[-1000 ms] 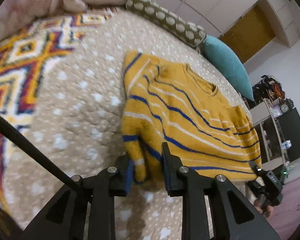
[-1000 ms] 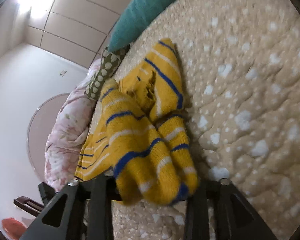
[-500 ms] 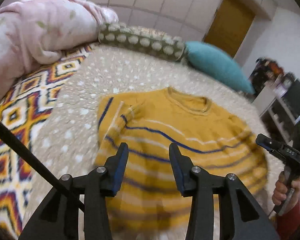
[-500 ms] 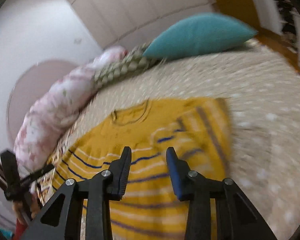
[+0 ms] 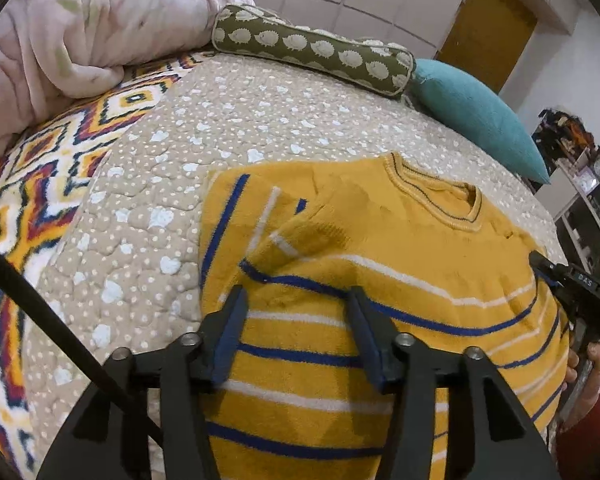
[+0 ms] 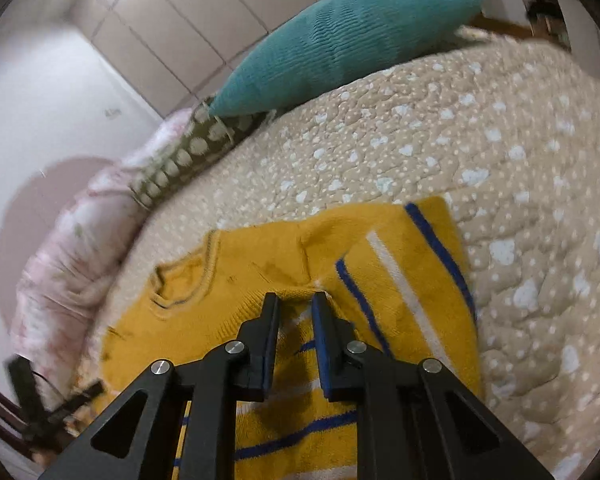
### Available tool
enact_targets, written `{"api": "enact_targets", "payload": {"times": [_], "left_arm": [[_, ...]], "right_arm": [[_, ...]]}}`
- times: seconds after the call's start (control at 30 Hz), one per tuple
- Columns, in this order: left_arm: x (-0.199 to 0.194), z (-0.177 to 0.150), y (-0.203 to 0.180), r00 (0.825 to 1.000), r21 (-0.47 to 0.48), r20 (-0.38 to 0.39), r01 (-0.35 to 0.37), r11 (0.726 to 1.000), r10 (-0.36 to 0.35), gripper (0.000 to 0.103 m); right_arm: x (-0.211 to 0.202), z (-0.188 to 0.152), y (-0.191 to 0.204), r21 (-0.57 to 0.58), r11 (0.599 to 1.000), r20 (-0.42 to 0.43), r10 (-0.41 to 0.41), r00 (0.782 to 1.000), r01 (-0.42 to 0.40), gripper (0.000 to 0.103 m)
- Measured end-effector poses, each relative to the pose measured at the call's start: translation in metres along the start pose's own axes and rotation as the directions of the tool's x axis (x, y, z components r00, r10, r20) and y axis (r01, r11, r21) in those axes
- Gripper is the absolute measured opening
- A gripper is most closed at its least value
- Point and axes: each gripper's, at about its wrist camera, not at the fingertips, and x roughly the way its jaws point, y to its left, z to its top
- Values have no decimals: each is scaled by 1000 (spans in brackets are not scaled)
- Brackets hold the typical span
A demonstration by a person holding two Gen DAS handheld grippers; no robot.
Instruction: Fold small clothes
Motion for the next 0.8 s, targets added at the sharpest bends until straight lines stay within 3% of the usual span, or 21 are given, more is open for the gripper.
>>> {"api": "enact_targets", "payload": {"times": [0.07,0.2,0.53,0.63,0.7,0.73,0.8], "left_arm": [[1,-5,-9,1000,42,21,-20,999,20,65],[8,-10,-28,996,134,28,-89,987,86,79],[11,-11,-26,996,138,27,-83,987,80,82],[10,-11,-25,997,131,28,-71,989,68,83],[10,-11,-25,998,129,29,-63,990,60,84],[9,-11,-25,998,127,30,-58,990,55,84],[9,-11,-25,998,127,30,-50,991,47,85]], "right_arm": [[-3,1,-10,67,995,11,73,997,-73,15],[-5,0,-14,106,986,24,130,991,-132,16],[-14,-6,-27,162,960,49,225,973,-230,17],[-13,-5,-24,156,966,38,203,978,-206,17],[-18,-1,-14,131,984,20,119,993,-121,18],[-26,1,-7,103,992,28,65,997,-68,25],[-56,1,11,24,999,102,-45,994,43,30]]}}
